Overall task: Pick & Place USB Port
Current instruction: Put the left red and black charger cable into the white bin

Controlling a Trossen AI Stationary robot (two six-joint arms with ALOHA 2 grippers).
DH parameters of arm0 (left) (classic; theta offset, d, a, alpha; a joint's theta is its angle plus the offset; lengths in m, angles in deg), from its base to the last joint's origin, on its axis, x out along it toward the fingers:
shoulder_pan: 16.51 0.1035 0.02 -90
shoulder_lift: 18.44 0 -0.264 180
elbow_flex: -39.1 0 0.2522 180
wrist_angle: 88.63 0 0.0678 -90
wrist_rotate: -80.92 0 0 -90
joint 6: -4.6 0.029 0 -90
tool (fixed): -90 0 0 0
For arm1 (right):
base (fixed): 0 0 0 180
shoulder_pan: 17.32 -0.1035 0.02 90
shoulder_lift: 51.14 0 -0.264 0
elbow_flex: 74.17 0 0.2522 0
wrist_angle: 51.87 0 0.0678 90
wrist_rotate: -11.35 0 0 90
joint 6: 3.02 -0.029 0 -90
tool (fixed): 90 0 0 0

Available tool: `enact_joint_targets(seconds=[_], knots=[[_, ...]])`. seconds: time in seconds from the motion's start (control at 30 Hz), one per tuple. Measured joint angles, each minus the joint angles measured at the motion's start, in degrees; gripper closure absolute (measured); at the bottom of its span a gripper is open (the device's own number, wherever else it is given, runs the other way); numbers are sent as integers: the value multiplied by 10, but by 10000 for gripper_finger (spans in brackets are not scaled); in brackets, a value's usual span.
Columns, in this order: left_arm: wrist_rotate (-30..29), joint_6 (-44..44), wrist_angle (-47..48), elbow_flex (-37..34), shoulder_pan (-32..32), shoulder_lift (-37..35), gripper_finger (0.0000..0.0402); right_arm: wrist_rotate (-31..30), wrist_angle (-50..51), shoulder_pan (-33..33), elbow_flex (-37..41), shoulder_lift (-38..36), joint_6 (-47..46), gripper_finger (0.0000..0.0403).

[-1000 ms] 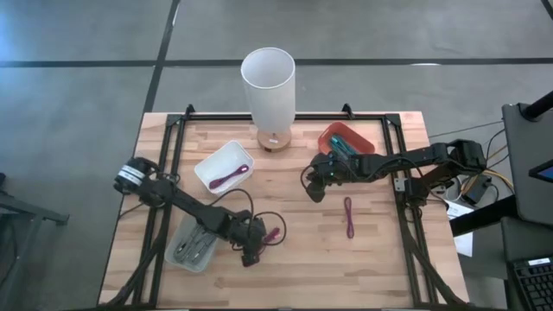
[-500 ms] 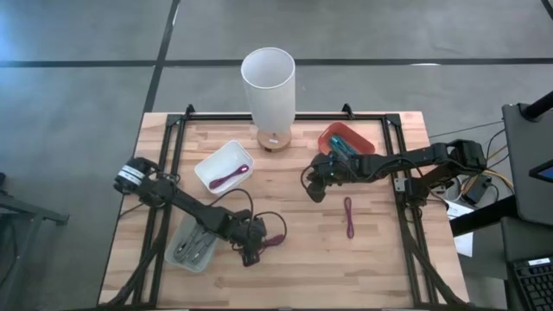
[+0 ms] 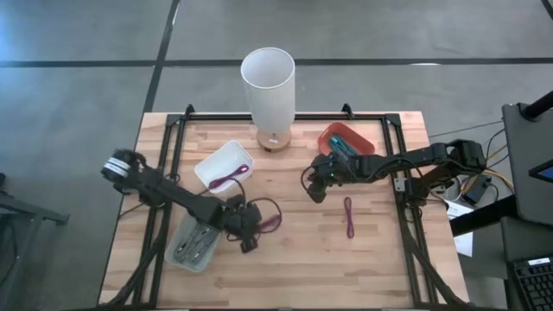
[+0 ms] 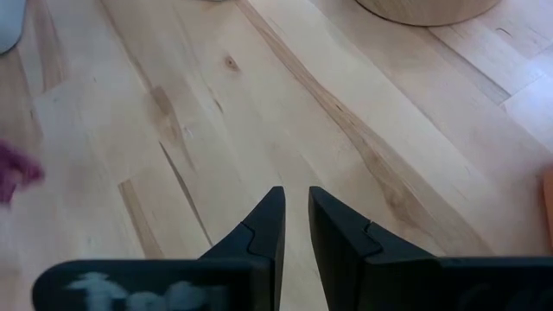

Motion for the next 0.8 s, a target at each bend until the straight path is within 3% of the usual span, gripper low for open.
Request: enact_joint_targets(seconds=[0.37, 0.8], knots=[[-69, 42, 109, 1, 69, -101, 401, 0, 0, 0, 3, 0, 0, 351], [-110, 97, 228, 1, 183, -187, 401, 0, 0, 0, 10, 0, 0, 351]])
